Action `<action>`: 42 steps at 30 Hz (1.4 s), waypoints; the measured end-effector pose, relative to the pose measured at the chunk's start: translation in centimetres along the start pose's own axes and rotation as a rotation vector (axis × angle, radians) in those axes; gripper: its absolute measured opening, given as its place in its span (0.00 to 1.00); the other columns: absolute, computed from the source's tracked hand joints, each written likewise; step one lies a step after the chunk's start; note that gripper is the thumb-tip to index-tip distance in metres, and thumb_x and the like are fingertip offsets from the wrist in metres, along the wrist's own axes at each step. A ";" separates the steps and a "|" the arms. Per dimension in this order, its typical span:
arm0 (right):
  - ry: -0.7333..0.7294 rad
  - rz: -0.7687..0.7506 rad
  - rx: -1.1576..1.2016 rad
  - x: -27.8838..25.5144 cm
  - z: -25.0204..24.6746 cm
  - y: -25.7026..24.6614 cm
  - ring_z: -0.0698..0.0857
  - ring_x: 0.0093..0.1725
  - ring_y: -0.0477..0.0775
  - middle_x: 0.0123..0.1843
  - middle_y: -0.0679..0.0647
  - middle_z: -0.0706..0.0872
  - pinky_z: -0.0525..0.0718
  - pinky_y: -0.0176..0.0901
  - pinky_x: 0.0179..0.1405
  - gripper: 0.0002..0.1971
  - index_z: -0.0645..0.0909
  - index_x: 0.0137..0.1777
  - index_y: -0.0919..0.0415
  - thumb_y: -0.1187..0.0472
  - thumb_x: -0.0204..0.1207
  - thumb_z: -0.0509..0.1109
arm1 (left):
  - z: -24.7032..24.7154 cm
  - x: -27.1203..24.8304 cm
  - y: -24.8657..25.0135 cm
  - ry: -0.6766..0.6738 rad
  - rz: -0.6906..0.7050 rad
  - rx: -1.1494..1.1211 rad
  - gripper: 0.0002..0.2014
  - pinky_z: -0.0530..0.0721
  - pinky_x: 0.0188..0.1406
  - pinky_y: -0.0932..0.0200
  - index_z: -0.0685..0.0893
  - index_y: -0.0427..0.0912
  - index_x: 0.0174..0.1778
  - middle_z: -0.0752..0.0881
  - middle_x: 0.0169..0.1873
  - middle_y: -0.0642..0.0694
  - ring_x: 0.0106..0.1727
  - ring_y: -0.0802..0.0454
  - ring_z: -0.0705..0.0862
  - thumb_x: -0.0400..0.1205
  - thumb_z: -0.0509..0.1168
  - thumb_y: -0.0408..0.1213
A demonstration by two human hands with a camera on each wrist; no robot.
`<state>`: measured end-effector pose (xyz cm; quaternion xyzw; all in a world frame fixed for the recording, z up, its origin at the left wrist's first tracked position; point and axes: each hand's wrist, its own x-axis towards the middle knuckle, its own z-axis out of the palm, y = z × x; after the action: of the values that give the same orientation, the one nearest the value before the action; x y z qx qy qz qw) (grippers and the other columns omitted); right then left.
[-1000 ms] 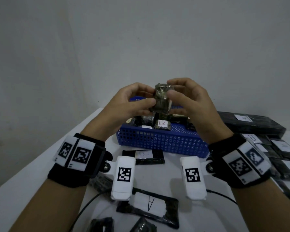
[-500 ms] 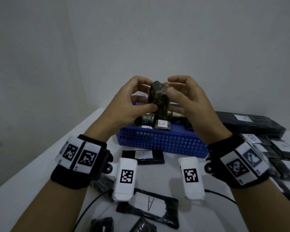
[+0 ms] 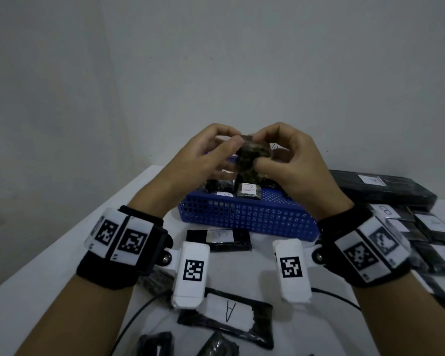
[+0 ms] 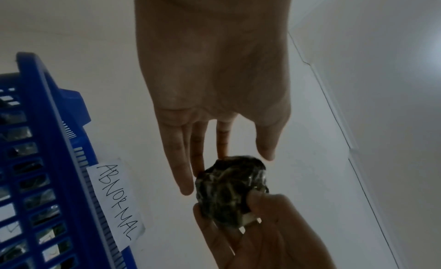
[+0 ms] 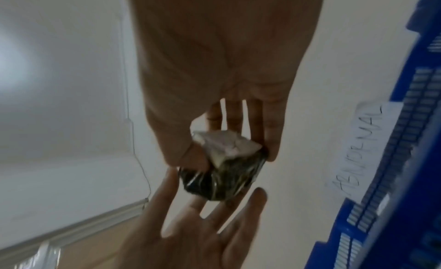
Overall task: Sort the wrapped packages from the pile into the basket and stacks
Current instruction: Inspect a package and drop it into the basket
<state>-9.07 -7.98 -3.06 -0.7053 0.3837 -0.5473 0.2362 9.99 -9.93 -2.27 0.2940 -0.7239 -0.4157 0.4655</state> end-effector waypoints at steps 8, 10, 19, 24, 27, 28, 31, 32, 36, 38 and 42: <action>-0.013 0.188 0.143 0.0 0.1 -0.4 0.92 0.56 0.53 0.64 0.54 0.88 0.92 0.55 0.55 0.16 0.80 0.67 0.56 0.55 0.82 0.73 | -0.9 0.0 -0.3 0.005 0.060 -0.077 0.23 0.88 0.52 0.52 0.79 0.44 0.66 0.84 0.64 0.48 0.51 0.44 0.90 0.75 0.74 0.35; 0.029 0.176 0.098 0.0 0.1 -0.4 0.93 0.49 0.52 0.58 0.58 0.90 0.93 0.49 0.46 0.11 0.83 0.61 0.59 0.62 0.80 0.75 | -0.8 -0.1 -0.3 -0.022 0.056 -0.060 0.24 0.89 0.55 0.47 0.80 0.46 0.65 0.83 0.65 0.46 0.53 0.39 0.90 0.73 0.77 0.36; -0.043 0.179 0.138 -0.2 0.0 -0.7 0.92 0.55 0.51 0.64 0.50 0.87 0.92 0.50 0.55 0.20 0.78 0.68 0.53 0.52 0.78 0.75 | -0.9 0.0 -0.5 -0.016 0.128 -0.044 0.25 0.87 0.52 0.57 0.76 0.44 0.66 0.83 0.59 0.45 0.55 0.52 0.88 0.76 0.72 0.20; -0.036 0.276 0.259 0.1 0.4 -0.9 0.92 0.54 0.68 0.56 0.62 0.92 0.92 0.58 0.55 0.04 0.83 0.53 0.58 0.58 0.83 0.71 | -0.8 0.0 -0.3 -0.024 0.233 0.006 0.24 0.85 0.61 0.56 0.78 0.41 0.63 0.85 0.57 0.45 0.63 0.52 0.85 0.73 0.74 0.19; 0.047 0.183 0.186 0.0 0.4 -0.8 0.93 0.46 0.62 0.50 0.64 0.93 0.93 0.54 0.48 0.05 0.82 0.47 0.59 0.60 0.81 0.74 | -0.5 0.0 -0.1 -0.008 0.221 0.078 0.21 0.86 0.57 0.59 0.81 0.42 0.59 0.85 0.56 0.46 0.58 0.54 0.86 0.75 0.74 0.19; 0.053 0.171 0.178 0.0 0.3 -0.8 0.93 0.42 0.58 0.49 0.62 0.93 0.93 0.53 0.46 0.06 0.82 0.47 0.59 0.58 0.80 0.75 | -0.4 0.0 -0.2 0.010 0.219 0.089 0.21 0.86 0.55 0.59 0.82 0.44 0.58 0.86 0.56 0.46 0.56 0.55 0.87 0.75 0.74 0.19; 0.007 0.188 0.210 0.0 -0.2 -0.7 0.89 0.38 0.53 0.49 0.56 0.91 0.92 0.48 0.44 0.13 0.84 0.51 0.58 0.49 0.77 0.74 | -0.6 0.1 -0.5 0.084 0.220 0.077 0.19 0.89 0.51 0.55 0.82 0.45 0.60 0.87 0.51 0.46 0.49 0.54 0.89 0.78 0.72 0.20; -0.016 0.185 0.230 0.1 -0.4 -0.5 0.88 0.39 0.53 0.51 0.55 0.91 0.91 0.46 0.43 0.13 0.85 0.54 0.58 0.50 0.78 0.73 | -0.7 0.2 -0.6 0.101 0.207 0.054 0.19 0.90 0.51 0.52 0.81 0.44 0.61 0.87 0.49 0.47 0.48 0.52 0.89 0.79 0.71 0.21; -0.079 0.121 0.162 0.1 -1.3 -0.2 0.91 0.45 0.57 0.61 0.55 0.90 0.89 0.43 0.43 0.16 0.84 0.65 0.61 0.67 0.78 0.76 | -0.8 0.2 -1.0 0.094 0.128 -0.050 0.16 0.91 0.48 0.53 0.81 0.43 0.62 0.89 0.48 0.45 0.46 0.49 0.92 0.81 0.69 0.23; -0.044 0.116 0.112 0.0 -1.2 -0.2 0.92 0.44 0.56 0.56 0.56 0.92 0.90 0.42 0.42 0.18 0.84 0.66 0.60 0.66 0.76 0.79 | -0.6 0.4 -1.5 0.091 0.092 -0.067 0.14 0.91 0.49 0.53 0.81 0.41 0.61 0.89 0.50 0.41 0.48 0.46 0.92 0.82 0.68 0.23; 0.031 0.110 0.032 0.0 -0.8 -0.1 0.93 0.38 0.56 0.46 0.57 0.93 0.91 0.45 0.38 0.22 0.82 0.67 0.58 0.63 0.73 0.81 | 0.0 0.8 -2.6 0.104 0.025 -0.064 0.12 0.89 0.46 0.57 0.82 0.41 0.62 0.88 0.53 0.34 0.49 0.47 0.91 0.85 0.64 0.25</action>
<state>-9.85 -7.90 -2.76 -0.6709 0.4166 -0.5504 0.2710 9.75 -11.85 -4.22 0.2911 -0.6887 -0.4173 0.5166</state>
